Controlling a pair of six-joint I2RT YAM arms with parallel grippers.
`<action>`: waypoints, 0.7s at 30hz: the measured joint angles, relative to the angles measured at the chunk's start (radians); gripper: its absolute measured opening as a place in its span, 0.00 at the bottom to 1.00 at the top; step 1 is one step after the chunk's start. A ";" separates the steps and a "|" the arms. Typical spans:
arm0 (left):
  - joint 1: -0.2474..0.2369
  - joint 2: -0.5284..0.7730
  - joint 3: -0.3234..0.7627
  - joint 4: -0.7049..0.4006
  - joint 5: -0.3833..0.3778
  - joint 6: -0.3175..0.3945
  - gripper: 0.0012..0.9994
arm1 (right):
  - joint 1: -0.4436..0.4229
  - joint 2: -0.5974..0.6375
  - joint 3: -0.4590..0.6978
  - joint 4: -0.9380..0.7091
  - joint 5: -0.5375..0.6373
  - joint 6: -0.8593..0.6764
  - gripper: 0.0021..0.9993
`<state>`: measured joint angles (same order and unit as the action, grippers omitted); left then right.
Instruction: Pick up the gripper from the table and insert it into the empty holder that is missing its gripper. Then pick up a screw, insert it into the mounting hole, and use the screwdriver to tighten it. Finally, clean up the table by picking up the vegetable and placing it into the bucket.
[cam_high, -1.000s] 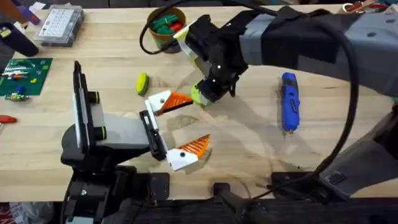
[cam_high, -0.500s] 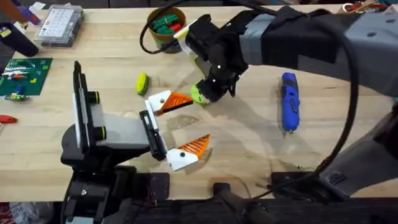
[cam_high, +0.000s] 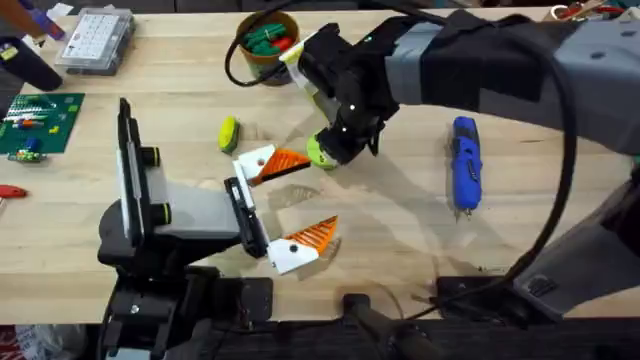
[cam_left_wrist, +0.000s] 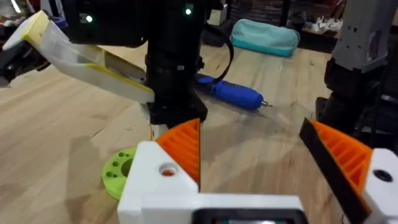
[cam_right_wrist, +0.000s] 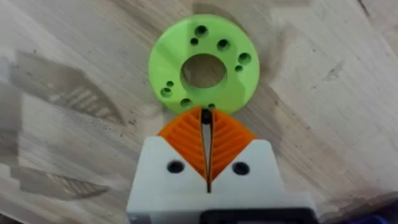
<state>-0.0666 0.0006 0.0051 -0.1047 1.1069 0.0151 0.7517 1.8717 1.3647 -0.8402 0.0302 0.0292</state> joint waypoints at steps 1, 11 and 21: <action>0.000 0.000 0.000 0.000 0.000 0.000 0.99 | 0.000 0.000 0.000 0.000 0.002 0.000 0.00; 0.000 0.000 0.000 0.000 0.000 0.000 0.99 | 0.000 -0.117 0.030 -0.091 0.007 0.000 0.00; 0.000 0.000 0.000 0.000 0.000 0.000 0.99 | 0.000 -0.167 0.274 -0.321 0.011 -0.004 0.00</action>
<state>-0.0666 0.0006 0.0051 -0.1047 1.1072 0.0147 0.7517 1.7050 1.6392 -1.1613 0.0411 0.0254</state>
